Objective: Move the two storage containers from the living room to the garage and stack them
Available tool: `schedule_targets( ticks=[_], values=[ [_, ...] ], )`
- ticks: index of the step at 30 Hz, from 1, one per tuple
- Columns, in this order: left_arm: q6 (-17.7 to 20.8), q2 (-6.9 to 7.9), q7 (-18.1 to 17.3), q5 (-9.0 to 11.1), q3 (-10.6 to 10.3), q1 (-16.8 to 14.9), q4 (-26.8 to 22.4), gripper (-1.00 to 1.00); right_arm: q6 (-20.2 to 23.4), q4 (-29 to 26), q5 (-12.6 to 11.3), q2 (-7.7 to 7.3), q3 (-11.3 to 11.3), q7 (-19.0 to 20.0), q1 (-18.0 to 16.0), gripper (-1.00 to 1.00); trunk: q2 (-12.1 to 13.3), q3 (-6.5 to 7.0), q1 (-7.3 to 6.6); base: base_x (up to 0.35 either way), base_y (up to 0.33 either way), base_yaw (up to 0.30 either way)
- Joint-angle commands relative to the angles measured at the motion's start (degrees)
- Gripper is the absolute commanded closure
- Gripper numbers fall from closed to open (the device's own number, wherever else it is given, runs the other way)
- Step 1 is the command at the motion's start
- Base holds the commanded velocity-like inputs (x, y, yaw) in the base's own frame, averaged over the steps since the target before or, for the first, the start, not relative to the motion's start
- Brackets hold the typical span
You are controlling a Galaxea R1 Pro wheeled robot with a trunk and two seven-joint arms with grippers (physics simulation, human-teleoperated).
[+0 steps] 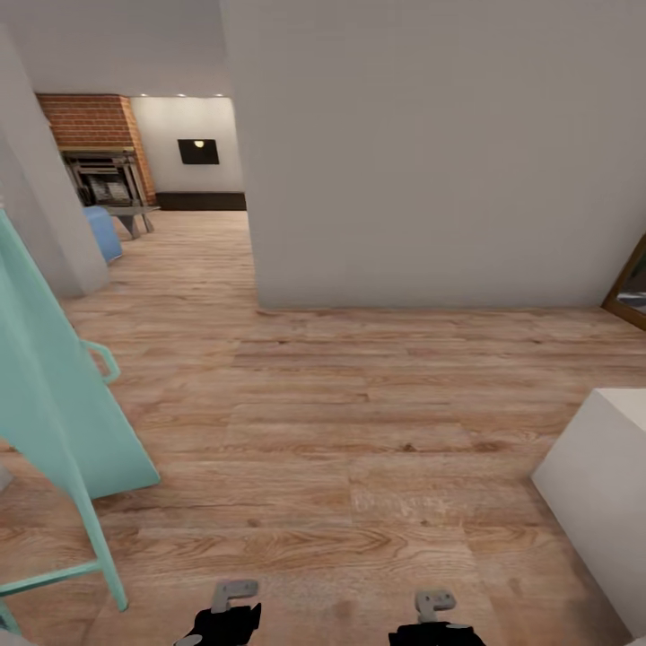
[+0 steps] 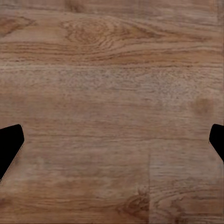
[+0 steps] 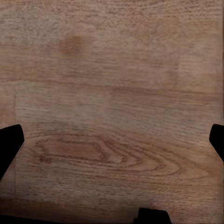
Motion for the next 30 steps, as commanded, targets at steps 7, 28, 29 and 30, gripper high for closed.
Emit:
schedule_targets(
  ticks=[7, 28, 29, 30],
  values=[
    [-0.2, -0.04, -0.1, -0.5, 0.5, 0.0, 0.0, -1.00, 0.4, -0.1, 0.2, -0.04, 0.0, 0.1, 0.0, -1.00, 0.0, -0.04, 0.03, 0.344, -0.080, 0.020],
    [-0.2, -0.04, -0.1, -0.5, 0.5, 0.0, 0.0, -1.00, 0.3, -0.1, 0.3, -0.06, 0.0, 0.1, 0.0, -1.00, 0.0, 0.17, 0.03, 0.344, -0.082, 0.070],
    [-0.2, -0.04, -0.1, -0.5, 0.5, 0.0, 0.0, -1.00, 0.3, -0.1, 0.3, -0.05, 0.0, 0.1, 0.0, -1.00, 0.0, 0.17, 0.03, 0.344, -0.082, 0.003],
    [-0.2, -0.04, -0.1, -0.5, 0.5, 0.0, 0.0, -1.00, 0.3, -0.2, 0.3, -0.06, 0.0, 0.1, 0.0, -1.00, 0.0, 0.17, 0.03, 0.344, -0.082, 0.002]
  ],
)
